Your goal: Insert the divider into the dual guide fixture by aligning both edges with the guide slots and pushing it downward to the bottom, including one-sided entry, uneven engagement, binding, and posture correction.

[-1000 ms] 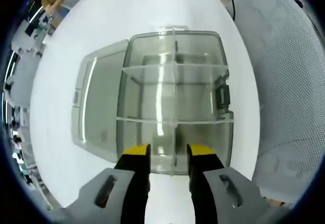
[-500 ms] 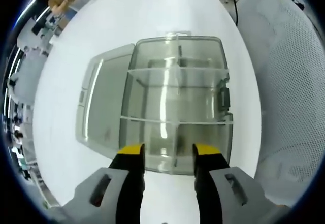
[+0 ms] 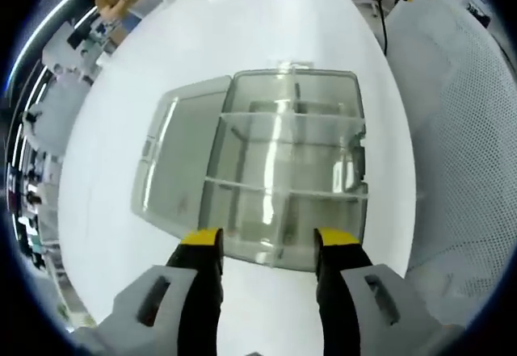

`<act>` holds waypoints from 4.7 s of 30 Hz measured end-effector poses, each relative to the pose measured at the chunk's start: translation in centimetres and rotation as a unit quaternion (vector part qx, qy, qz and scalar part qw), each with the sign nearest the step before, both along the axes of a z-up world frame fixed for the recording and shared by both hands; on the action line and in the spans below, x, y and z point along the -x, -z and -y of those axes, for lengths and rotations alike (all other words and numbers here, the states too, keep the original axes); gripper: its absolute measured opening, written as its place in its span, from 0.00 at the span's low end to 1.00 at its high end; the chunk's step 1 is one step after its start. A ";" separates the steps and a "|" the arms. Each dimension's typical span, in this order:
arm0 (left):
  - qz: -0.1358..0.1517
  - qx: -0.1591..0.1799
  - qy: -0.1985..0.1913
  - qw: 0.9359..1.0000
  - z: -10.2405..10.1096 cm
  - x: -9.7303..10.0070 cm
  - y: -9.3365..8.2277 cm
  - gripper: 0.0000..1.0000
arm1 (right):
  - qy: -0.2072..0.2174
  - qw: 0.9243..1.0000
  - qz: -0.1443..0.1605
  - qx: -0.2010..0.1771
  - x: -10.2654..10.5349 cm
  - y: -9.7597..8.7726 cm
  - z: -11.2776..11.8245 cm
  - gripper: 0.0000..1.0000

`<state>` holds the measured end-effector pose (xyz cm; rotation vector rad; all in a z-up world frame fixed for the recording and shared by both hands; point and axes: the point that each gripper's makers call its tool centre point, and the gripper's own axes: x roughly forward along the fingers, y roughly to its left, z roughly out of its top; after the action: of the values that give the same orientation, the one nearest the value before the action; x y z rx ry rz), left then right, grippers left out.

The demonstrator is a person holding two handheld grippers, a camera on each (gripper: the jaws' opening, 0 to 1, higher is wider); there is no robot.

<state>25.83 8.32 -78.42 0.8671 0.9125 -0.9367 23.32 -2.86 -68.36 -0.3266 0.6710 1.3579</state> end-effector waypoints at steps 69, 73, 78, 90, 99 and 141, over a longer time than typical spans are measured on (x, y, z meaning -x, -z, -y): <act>0.116 0.243 -0.186 0.945 1.6 3.1 -10.1 0.53 | 0.021 0.999 0.004 0.033 -0.2 0.7 3.9 0.39; 0.117 0.252 -0.190 0.942 1.9 3.3 -10.4 0.53 | 0.023 0.999 0.005 0.036 -0.3 0.6 4.2 0.39; 0.119 0.261 -0.194 0.938 2.1 3.4 -10.9 0.53 | 0.028 0.999 0.006 0.037 -0.4 0.6 4.6 0.39; 0.116 0.272 -0.195 0.935 2.7 3.9 -11.2 0.53 | 0.039 0.998 0.009 0.040 -0.8 0.5 5.6 0.39; 0.108 0.288 -0.199 0.930 3.4 4.5 -11.5 0.53 | 0.044 0.998 0.011 0.046 -1.2 0.5 6.4 0.39; 0.092 0.322 -0.198 0.921 5.3 5.3 -12.4 0.54 | 0.099 0.993 0.005 0.062 -3.8 1.8 10.8 0.38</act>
<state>20.53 2.99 -66.00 0.1853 0.5279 -0.7144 27.15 -13.63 -70.19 -0.3560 0.7619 1.1285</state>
